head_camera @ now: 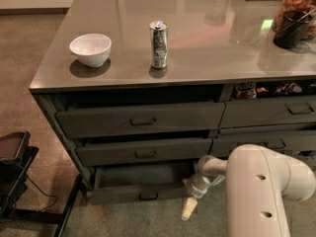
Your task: Open bottom drawer
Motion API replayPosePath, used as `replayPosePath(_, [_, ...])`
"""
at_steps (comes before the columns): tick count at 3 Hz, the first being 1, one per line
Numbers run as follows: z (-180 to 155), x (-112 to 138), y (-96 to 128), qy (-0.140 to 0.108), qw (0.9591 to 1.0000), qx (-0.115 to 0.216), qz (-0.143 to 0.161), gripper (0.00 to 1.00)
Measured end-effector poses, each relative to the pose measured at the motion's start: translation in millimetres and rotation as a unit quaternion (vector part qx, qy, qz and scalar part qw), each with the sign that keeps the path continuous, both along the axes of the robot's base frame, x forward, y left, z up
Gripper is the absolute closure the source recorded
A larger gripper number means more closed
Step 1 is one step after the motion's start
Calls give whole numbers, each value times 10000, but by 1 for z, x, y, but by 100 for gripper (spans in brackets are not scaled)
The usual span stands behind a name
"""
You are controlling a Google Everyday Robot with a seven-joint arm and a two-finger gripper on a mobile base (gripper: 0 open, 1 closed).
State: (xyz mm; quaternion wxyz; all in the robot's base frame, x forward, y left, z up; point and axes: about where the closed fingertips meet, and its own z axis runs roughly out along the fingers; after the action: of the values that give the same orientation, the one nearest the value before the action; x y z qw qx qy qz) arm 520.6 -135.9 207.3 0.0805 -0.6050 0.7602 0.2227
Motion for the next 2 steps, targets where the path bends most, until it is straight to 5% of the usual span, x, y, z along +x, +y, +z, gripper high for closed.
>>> replayPosePath(2, [33, -38, -5, 981, 9940, 251, 414, 0])
